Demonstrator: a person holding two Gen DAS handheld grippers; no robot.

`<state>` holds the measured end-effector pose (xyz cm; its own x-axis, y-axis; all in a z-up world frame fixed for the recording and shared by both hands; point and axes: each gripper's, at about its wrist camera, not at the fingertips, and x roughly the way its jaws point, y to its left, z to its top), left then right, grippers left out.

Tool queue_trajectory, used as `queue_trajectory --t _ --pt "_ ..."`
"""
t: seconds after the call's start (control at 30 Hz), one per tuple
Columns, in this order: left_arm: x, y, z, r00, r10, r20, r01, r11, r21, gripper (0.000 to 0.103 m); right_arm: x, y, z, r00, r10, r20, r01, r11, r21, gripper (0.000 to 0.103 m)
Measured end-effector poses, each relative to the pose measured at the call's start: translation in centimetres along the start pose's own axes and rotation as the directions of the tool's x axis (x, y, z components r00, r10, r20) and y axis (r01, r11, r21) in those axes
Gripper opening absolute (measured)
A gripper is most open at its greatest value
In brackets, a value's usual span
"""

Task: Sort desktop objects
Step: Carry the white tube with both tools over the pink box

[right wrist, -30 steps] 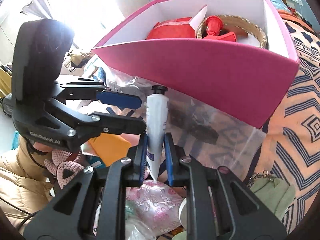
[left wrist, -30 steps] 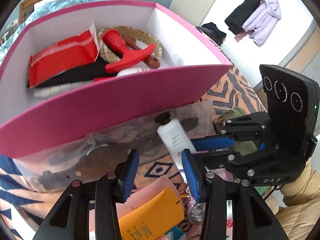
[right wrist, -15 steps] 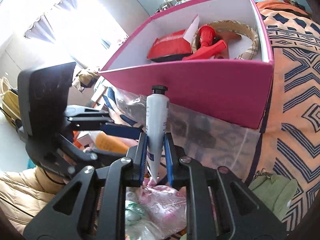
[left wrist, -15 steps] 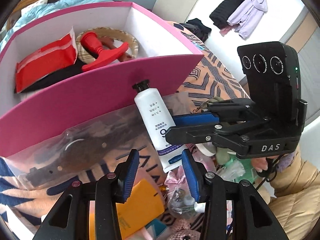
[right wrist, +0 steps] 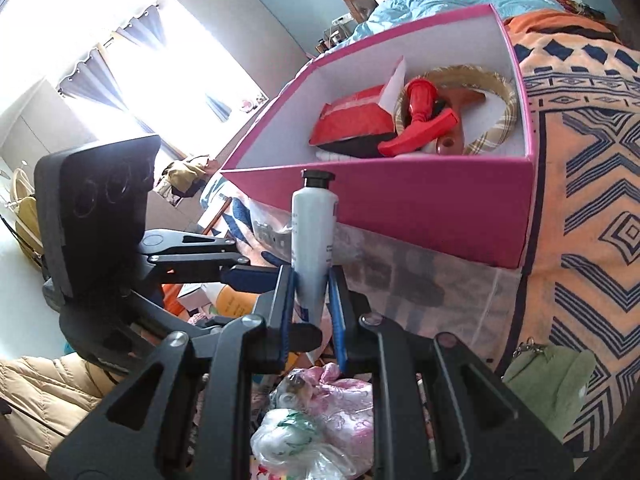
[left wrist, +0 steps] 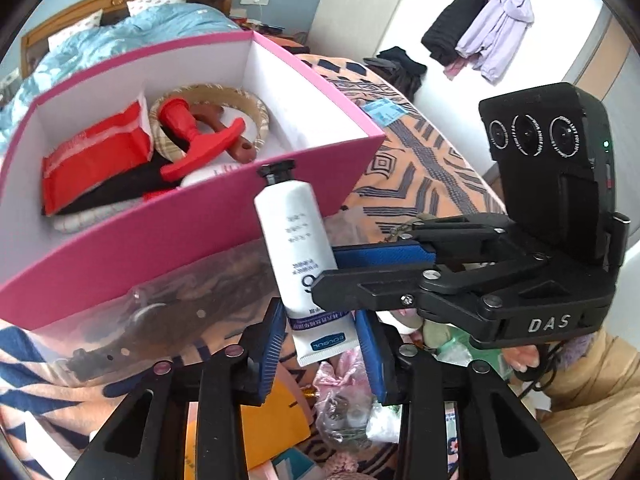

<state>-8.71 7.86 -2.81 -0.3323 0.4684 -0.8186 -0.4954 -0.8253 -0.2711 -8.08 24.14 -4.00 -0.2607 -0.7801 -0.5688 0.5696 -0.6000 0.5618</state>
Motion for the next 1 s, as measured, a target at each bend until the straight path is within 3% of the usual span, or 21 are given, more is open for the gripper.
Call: queue_trajectory --t 0.47,1.0 --pt "-1.1 -1.3 0.5 0.997 0.076 0.026 -0.077 0.996 0.040 0.035 -0.8 0.3 0.9 0.999 0.007 0.033 -0.007 1.000 -0.008 0.019" --pt "-2.1 -1.9 1.8 0.994 0.095 0.062 -0.098 0.994 0.052 0.035 -2.1 0.6 2.0 0.998 0.000 0.065 0.002 1.000 -0.020 0.019"
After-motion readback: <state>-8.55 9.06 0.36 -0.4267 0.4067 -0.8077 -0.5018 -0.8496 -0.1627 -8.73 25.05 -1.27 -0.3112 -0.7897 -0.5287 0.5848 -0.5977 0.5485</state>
